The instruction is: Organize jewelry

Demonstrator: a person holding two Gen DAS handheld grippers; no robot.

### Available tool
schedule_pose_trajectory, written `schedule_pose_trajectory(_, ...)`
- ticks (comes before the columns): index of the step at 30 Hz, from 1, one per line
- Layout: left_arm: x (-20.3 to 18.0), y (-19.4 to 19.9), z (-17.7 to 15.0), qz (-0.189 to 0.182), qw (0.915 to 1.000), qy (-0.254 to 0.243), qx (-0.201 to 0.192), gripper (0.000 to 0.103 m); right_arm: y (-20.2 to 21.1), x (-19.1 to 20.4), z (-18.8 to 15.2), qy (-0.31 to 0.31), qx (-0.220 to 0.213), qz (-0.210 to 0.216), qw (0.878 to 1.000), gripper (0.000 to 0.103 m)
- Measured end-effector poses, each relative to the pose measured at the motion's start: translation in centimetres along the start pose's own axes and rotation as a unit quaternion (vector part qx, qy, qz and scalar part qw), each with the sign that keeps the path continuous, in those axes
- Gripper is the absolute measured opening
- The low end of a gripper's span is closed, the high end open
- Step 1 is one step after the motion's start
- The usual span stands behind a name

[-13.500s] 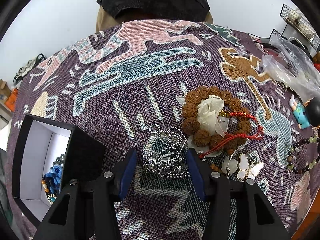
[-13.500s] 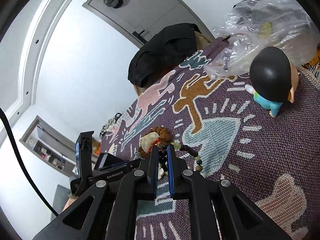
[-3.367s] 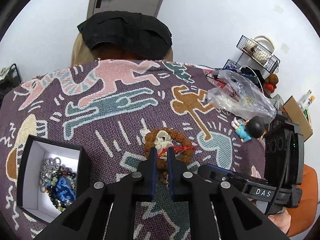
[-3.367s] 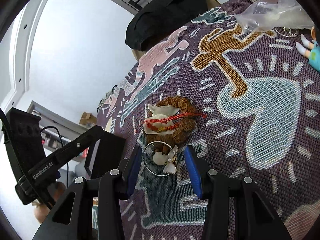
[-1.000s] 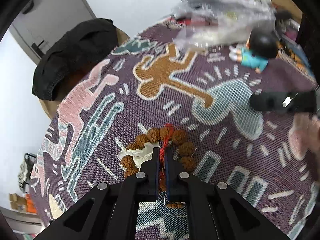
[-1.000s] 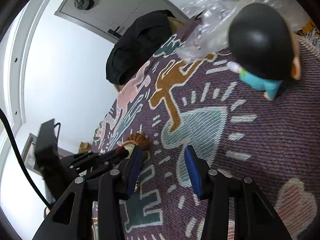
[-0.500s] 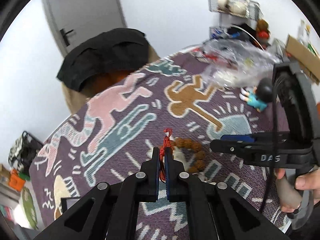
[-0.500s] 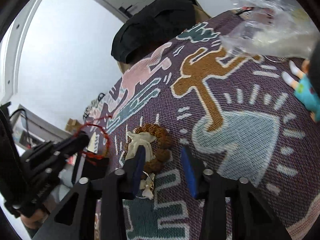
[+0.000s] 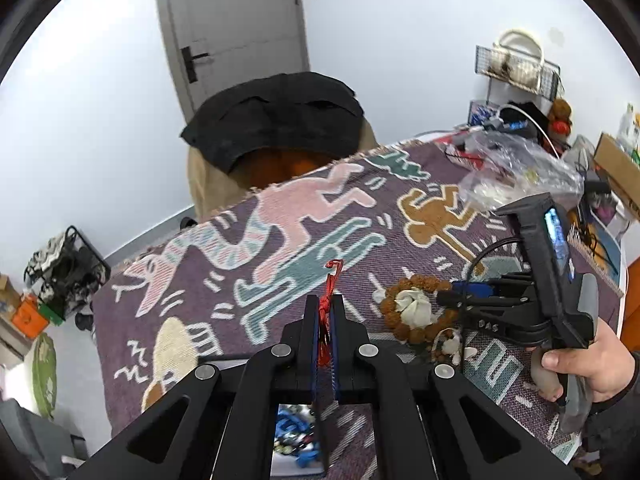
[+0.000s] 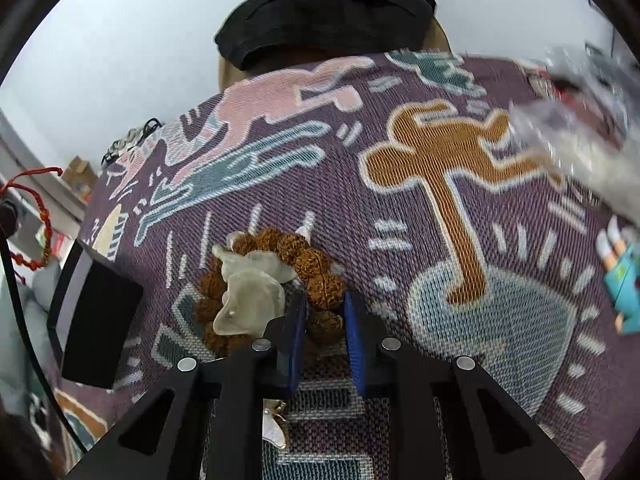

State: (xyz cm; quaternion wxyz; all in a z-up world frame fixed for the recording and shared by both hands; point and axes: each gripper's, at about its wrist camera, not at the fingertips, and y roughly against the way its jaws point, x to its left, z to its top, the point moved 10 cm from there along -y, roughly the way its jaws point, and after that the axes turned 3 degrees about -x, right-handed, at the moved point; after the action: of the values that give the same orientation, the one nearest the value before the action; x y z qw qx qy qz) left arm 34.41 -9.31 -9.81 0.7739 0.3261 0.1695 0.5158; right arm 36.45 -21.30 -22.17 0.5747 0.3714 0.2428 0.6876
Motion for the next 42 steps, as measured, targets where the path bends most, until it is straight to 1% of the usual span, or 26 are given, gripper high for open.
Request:
schedule_pose_trajectory(3,1.5,0.9,-0.5,0.006,0.9999,0.013,-0.004,0.004,2.1,0.6,1.3,0.002,-0.028,0.017,0.999,0.02)
schedule_pose_trajectory(9,2.9,1.8,-2.0,0.008,0.9996,0.028,-0.004,0.004,6.3,2.7,4.2,0.019,-0.079,0.029,0.996,0.02)
schedule_pose_trajectory(15,3.0,1.3,-3.9,-0.005,0.9992,0.036,0.014,0.005,9.7,5.3,6.0,0.043,-0.113,0.035,0.992,0.02)
schedule_pose_trajectory(18,3.6,0.5,-5.1,-0.015,0.9965,0.067,0.047,0.005,11.0,6.5,6.5,0.047,-0.124,0.045,0.99,0.02)
schedule_pose_trajectory(20,4.3,0.5,-5.6,-0.021,0.9948,0.087,0.049,0.005,11.6,7.6,6.7,0.052,-0.128,0.055,0.989,0.02)
schedule_pose_trajectory(22,5.1,0.9,-5.8,-0.021,0.9937,0.102,0.041,0.008,12.2,8.6,6.8,0.058,-0.132,0.063,0.988,0.02)
schedule_pose_trajectory(23,5.4,1.0,-5.9,-0.02,0.9933,0.107,0.04,0.016,12.3,9.1,6.7,0.06,-0.133,0.067,0.987,0.02)
schedule_pose_trajectory(24,5.8,1.3,-6.0,-0.022,0.9925,0.114,0.037,0.038,12.6,9.9,6.8,0.064,-0.135,0.073,0.986,0.02)
schedule_pose_trajectory(25,6.1,1.6,-6.1,-0.024,0.992,0.12,0.032,0.069,12.7,10.4,6.9,0.066,-0.136,0.075,0.986,0.02)
schedule_pose_trajectory(26,6.3,1.8,-6.1,-0.025,0.9918,0.122,0.028,0.082,12.7,10.8,7.0,0.068,-0.136,0.078,0.985,0.02)
schedule_pose_trajectory(27,6.7,2.3,-6.1,-0.022,0.9917,0.125,0.017,0.09,12.7,11.4,7.0,0.069,-0.135,0.084,0.985,0.02)
schedule_pose_trajectory(32,8.6,3.9,-6.4,-0.001,0.9911,0.133,-0.005,0.09,12.5,14.7,6.7,0.086,-0.128,0.107,0.982,0.02)
schedule_pose_trajectory(35,10.1,4.8,-6.9,0.022,0.9906,0.134,-0.016,0.09,12.1,16.3,6.3,0.096,-0.122,0.12,0.981,0.02)
schedule_pose_trajectory(42,13.2,5.9,-8.9,0.045,0.9883,0.145,-0.016,0.09,10.2,20.8,4.8,0.114,-0.096,0.152,0.977,0.02)
